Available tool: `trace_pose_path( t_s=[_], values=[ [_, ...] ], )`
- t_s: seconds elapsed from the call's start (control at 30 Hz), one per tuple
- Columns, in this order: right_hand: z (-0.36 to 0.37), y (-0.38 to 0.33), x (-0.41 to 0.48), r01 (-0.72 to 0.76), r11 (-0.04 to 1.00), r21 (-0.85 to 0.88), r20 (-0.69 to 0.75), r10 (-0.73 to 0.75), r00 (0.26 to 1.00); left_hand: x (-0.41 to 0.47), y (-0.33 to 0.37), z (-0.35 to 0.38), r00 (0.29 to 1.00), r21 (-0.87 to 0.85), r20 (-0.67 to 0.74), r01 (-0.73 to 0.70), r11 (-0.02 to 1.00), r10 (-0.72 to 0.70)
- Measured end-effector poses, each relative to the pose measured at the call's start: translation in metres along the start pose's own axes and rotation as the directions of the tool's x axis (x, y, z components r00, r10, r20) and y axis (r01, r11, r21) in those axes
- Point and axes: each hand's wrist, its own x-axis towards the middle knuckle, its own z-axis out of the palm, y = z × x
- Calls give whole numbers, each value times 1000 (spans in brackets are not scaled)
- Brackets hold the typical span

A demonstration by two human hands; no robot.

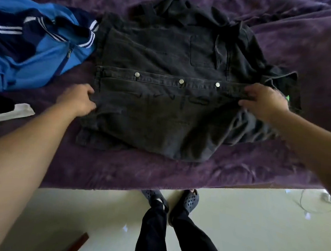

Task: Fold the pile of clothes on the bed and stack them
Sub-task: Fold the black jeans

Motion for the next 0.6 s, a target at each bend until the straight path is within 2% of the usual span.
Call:
trace_pose_path(
  t_s=[0.03,0.07,0.13,0.2,0.27,0.3,0.33,0.37,0.47,0.6],
  values=[
    [5,-9,4,5,999,-41,-28,-6,1000,0,3,5,997,92,-70,16,996,-10],
    [11,-18,2,32,997,-73,-60,-37,998,-4,6,13,989,159,-143,-20,987,43],
    [32,-30,-19,170,979,-113,-84,-180,980,-21,13,38,944,219,-176,-238,946,278],
    [62,-36,-57,386,917,-105,-8,-389,921,-44,14,73,887,277,-27,-437,856,462],
    [95,-32,-90,531,831,-166,181,-504,844,-59,3,107,879,386,153,-474,791,452],
    [111,-29,-100,554,801,-225,282,-491,824,-59,-6,120,893,426,192,-450,785,407],
    [126,-26,-105,538,796,-277,337,-444,830,-54,-15,129,914,452,193,-407,794,358],
    [138,-24,-106,491,816,-303,333,-392,857,-47,-23,134,931,479,177,-364,799,318],
    [156,-29,-93,334,891,-308,234,-270,934,-29,-32,142,941,556,155,-335,761,301],
    [158,-34,-79,275,931,-242,114,-254,960,-29,-40,137,920,404,172,-392,826,352]
  ],
)
